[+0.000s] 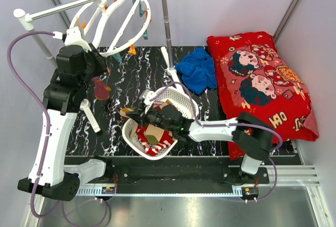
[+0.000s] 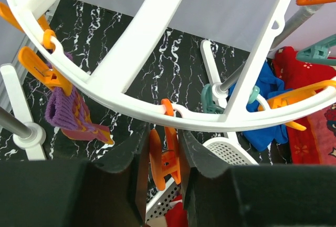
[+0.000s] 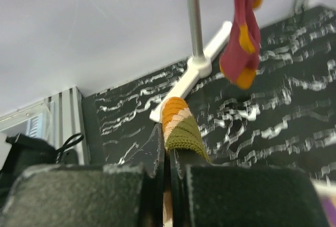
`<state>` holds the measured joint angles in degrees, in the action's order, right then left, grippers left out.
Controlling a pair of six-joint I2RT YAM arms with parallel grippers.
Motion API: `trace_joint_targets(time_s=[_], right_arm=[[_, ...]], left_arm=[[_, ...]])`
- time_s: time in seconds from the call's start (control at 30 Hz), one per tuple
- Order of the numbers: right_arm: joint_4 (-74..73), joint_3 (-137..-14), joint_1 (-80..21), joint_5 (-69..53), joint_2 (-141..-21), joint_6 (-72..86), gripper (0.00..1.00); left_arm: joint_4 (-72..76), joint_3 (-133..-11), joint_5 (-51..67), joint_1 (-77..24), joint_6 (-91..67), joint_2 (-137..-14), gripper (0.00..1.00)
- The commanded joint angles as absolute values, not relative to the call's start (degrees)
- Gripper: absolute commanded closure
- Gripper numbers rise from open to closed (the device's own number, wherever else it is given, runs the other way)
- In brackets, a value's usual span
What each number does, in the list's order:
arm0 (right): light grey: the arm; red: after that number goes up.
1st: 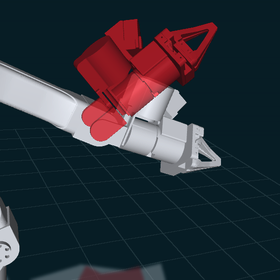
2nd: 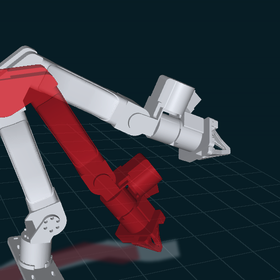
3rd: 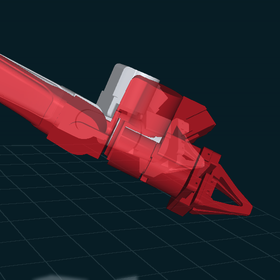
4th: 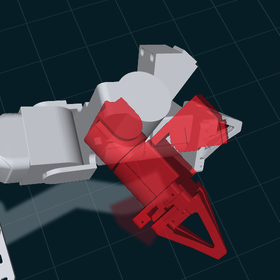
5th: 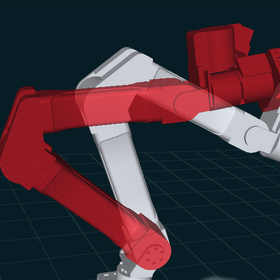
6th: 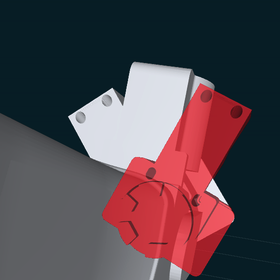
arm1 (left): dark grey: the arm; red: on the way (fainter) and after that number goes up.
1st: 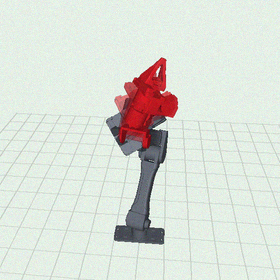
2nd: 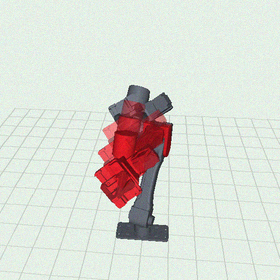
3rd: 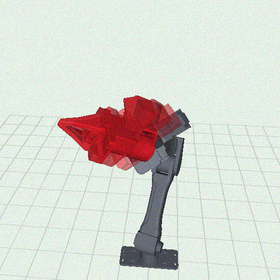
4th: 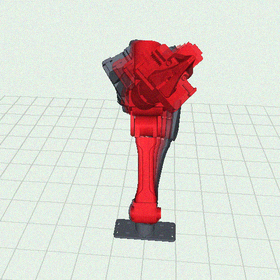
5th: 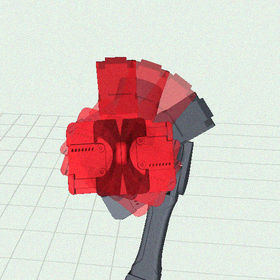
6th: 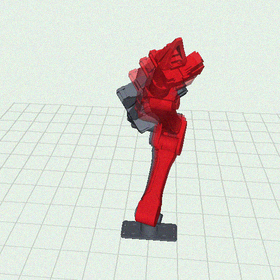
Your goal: Remove the socks clipped to the hanger
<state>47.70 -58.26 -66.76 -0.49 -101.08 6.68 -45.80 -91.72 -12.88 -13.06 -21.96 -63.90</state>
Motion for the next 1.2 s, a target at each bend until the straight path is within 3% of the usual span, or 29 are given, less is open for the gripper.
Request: trace_joint_targets(time_s=[0.0, 0.13, 0.4, 0.43, 0.53, 0.67, 0.77, 0.93, 1.17], right_arm=[[40.3, -54.2, -67.2, 9.2, -89.4, 16.8, 0.97], [27.5, -51.2, -67.2, 19.6, -84.1, 21.7, 0.94], [22.9, -44.1, -66.6, 23.6, -87.7, 31.5, 0.91], [20.9, -44.3, -66.5, 25.1, -88.8, 32.5, 0.82], [16.8, -45.7, -66.0, 27.6, -87.6, 34.2, 0.71], [10.6, -48.9, -65.9, 28.0, -83.2, 33.7, 0.43], [6.7, -50.9, -66.0, 24.6, -79.2, 32.8, 0.33], [5.1, -52.3, -66.0, 22.8, -75.4, 30.3, 0.26], [5.2, -61.6, -65.9, 23.4, -80.9, 18.5, 0.20]], left_arm=[[-40.3, -91.2, -10.0, -13.3, -20.6, -62.4, 0.78], [-38.8, -90.5, -7.9, -13.3, -20.5, -61.6, 0.76], [-37.0, -88.9, -6.4, -13.3, -20.8, -61.0, 0.74], [-36.6, -88.8, -6.2, -13.3, -20.8, -60.8, 0.74], [-36.2, -88.4, -6.1, -13.3, -21.1, -60.5, 0.74], [-35.9, -88.7, -5.3, -13.3, -21.3, -60.0, 0.73], [-35.3, -88.6, -4.4, -13.3, -21.3, -59.8, 0.72], [-34.1, -87.5, -3.4, -13.3, -21.5, -59.1, 0.69], [-32.9, -87.2, -1.5, -13.3, -22.3, -59.2, 0.67]])
